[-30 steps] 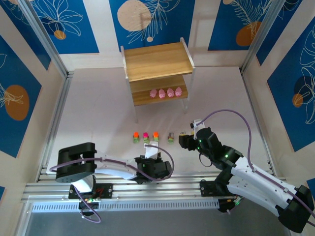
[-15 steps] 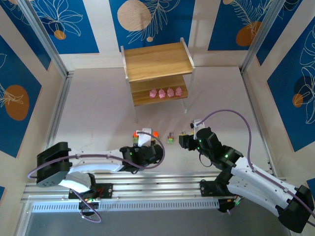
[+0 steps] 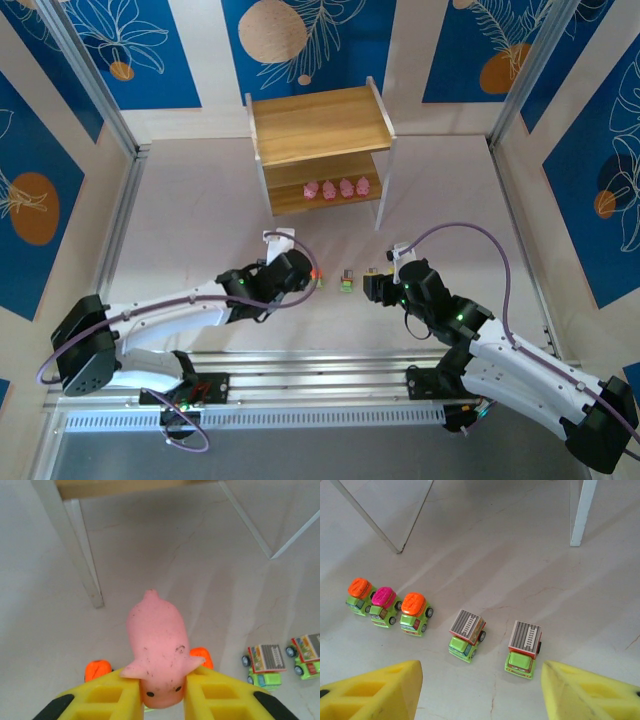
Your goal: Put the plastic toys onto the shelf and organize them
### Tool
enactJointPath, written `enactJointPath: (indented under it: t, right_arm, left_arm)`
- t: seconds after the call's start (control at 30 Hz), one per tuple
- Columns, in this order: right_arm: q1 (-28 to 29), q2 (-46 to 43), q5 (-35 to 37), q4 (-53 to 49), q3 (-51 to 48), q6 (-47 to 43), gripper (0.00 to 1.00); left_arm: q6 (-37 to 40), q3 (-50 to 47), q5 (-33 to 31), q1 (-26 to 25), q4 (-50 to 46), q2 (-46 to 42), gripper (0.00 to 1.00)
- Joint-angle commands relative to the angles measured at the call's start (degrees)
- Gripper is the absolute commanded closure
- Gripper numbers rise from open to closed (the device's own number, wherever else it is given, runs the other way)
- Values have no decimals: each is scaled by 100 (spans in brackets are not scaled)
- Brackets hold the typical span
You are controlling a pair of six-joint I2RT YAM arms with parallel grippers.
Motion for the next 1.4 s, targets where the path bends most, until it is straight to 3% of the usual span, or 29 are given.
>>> enactJointPath:
  t: [0.0,0.33,0.8,1.37]
  right_arm:
    - [38,-24,-44,90,-4,-29,36]
    - [38,-59,-50,67,6,-19,36]
    - [40,-68,-34,45,1,-29,36]
    - [19,-68,-26,50,6,-22,36]
  left_arm:
    - [420,374,470,290,-141,-42,76]
    - [969,1240,828,909,-354,291,76]
    - [1417,1913,897,1379,-345,803,76]
    - [1495,2400,658,1479,-206,1520,76]
